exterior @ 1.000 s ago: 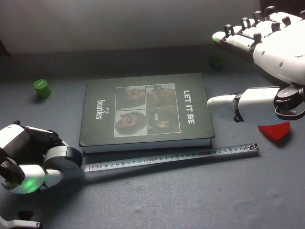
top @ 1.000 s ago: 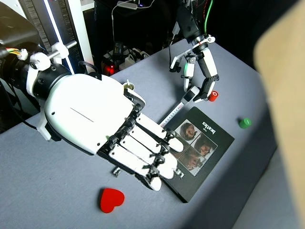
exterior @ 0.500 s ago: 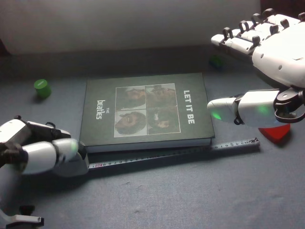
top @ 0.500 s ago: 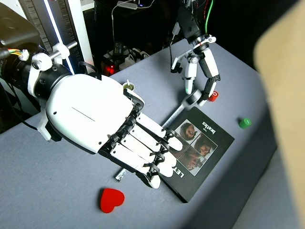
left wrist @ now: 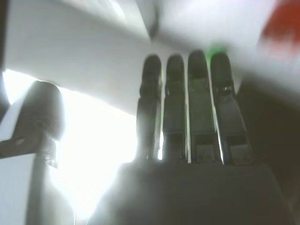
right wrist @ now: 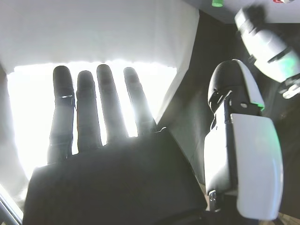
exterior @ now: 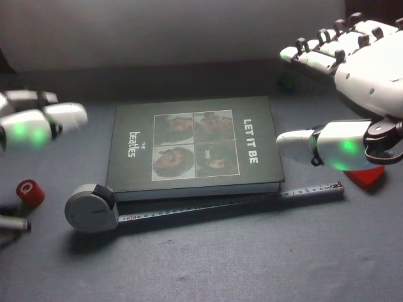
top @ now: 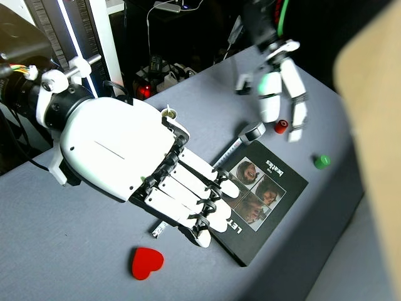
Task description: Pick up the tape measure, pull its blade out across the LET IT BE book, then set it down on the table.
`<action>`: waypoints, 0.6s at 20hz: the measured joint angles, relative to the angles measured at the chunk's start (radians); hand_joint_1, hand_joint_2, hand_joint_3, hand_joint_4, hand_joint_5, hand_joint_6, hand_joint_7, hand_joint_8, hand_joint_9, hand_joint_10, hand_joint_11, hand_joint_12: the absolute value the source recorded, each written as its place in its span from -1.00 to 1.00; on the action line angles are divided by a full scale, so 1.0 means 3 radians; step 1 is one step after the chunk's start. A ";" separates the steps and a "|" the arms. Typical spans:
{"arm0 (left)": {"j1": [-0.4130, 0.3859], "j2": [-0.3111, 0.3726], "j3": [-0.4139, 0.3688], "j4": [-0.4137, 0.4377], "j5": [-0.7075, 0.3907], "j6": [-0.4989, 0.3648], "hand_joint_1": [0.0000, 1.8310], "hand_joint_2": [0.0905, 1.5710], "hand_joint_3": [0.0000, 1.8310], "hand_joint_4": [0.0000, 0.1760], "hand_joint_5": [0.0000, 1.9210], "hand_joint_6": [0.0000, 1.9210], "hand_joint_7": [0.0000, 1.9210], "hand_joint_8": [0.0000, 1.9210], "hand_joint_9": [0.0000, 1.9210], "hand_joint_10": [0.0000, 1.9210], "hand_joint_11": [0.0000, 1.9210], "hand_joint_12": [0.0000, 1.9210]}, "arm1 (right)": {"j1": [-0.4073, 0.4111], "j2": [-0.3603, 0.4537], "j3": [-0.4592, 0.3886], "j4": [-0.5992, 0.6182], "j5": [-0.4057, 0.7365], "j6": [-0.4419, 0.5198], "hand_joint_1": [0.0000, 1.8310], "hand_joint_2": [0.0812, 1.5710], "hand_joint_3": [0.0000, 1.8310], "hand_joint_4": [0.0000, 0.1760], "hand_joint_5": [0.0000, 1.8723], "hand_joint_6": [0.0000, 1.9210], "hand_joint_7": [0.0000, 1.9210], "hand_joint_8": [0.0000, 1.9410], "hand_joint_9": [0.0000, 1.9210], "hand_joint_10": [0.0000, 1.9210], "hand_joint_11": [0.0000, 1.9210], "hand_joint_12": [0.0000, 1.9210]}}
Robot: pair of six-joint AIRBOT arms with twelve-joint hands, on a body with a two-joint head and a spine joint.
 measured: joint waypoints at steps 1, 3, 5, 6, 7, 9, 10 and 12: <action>-0.0125 0.0003 0.0005 -0.0014 0.0046 0.0137 -0.74 0.29 -1.00 -1.00 -0.67 -1.00 -0.67 -1.00 -0.62 -1.00 -0.90 -0.22 | 0.0000 0.0000 -0.0014 -0.0001 -0.0006 0.0001 -0.97 0.36 -1.00 -0.43 -0.94 -1.00 -0.89 -1.00 -0.91 -1.00 -1.00 -0.38; -0.0436 0.0001 0.0000 -0.0111 0.0186 0.0497 -0.75 0.28 -1.00 -1.00 -0.68 -1.00 -0.63 -0.99 -0.58 -0.98 -0.87 -0.21 | 0.0000 -0.0004 -0.0033 -0.0010 -0.0038 0.0000 -0.96 0.36 -1.00 -0.42 -0.94 -0.99 -0.89 -1.00 -0.90 -1.00 -1.00 -0.38; -0.0779 -0.0006 -0.0062 -0.0459 0.0305 0.1034 -0.72 0.29 -1.00 -1.00 -0.47 -0.98 -0.36 -0.97 -0.28 -0.91 -0.65 -0.07 | -0.0013 0.0006 -0.0050 -0.0022 -0.0036 0.0005 -0.94 0.36 -1.00 -0.52 -0.74 -0.99 -0.58 -0.98 -0.67 -0.97 -0.92 -0.03; -0.0961 -0.0018 -0.0118 -0.0614 0.0312 0.1315 -0.67 0.29 -1.00 -1.00 -0.26 -0.97 -0.30 -0.83 -0.39 -0.24 -0.53 0.13 | -0.0013 0.0006 -0.0056 -0.0018 -0.0020 0.0001 -0.80 0.36 -1.00 -0.78 -0.50 -0.95 -0.31 -0.91 -0.35 -0.84 -0.69 0.20; -0.1053 -0.0025 -0.0156 -0.0685 0.0310 0.1457 -0.67 0.29 -1.00 -1.00 -0.26 -0.97 -0.30 -0.83 -0.39 -0.24 -0.53 0.13 | -0.0023 0.0006 -0.0060 -0.0033 -0.0020 0.0008 -0.80 0.36 -1.00 -0.78 -0.50 -0.95 -0.31 -0.91 -0.35 -0.84 -0.69 0.20; -0.1274 -0.0027 -0.0332 -0.0905 0.0308 0.1801 -0.45 0.34 -1.00 -0.92 -0.52 0.71 -0.51 0.81 -0.31 0.94 -0.25 0.88 | -0.0048 0.0006 -0.0107 -0.0145 -0.0022 0.0052 -0.25 0.31 -1.00 -1.00 -0.33 0.68 -0.19 0.78 0.04 0.93 0.15 0.96; -0.1330 -0.0027 -0.0423 -0.1005 0.0309 0.1907 -0.33 0.39 -0.99 -1.00 -0.47 0.94 -0.43 0.96 -0.20 0.99 -0.14 0.98 | -0.0071 0.0006 -0.0121 -0.0224 -0.0025 0.0097 -0.08 0.27 -1.00 -1.00 -0.26 0.94 -0.09 0.96 0.19 0.99 0.42 0.99; -0.1439 -0.0027 -0.0587 -0.1087 0.0315 0.2043 -0.17 0.44 -0.99 -1.00 -0.29 1.00 -0.27 1.00 -0.07 1.00 -0.01 1.00 | -0.0071 0.0006 -0.0127 -0.0273 -0.0032 0.0131 0.04 0.27 -1.00 -1.00 0.04 1.00 0.27 1.00 0.54 1.00 0.77 1.00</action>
